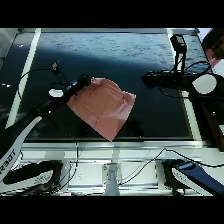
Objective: Fold the clothes and pants, and hang the long-sleeved shirts on hangers.
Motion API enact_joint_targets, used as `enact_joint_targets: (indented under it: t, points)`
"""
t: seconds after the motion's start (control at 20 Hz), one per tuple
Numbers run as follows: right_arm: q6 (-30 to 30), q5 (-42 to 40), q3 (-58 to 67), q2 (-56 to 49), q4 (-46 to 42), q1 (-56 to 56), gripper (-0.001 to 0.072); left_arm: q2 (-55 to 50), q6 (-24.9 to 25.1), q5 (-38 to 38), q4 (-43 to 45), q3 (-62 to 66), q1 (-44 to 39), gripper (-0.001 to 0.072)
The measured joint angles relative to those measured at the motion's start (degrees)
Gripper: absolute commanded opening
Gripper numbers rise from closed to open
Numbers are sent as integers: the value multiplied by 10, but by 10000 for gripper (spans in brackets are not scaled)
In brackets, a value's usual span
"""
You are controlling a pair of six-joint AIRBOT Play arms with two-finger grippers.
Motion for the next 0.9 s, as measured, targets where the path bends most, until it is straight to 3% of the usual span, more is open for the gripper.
enact_joint_targets:
  t: [0.1, 0.3, 0.6, 0.9]
  points:
    - [41, 5, -24, -5, -43, -19, 415, 13, 8, 1, 70, 6, 3, 716]
    - [85, 7, -98, -31, -37, -46, 587, 48, 15, -1, 174, 11, 22, 708]
    - [96, -33, -150, -140, 136, -54, 586, 88, 14, -134, 223, 12, 109, 700]
    - [37, -74, -154, -251, 283, -56, 583, 95, 14, -273, 237, 12, 206, 701]
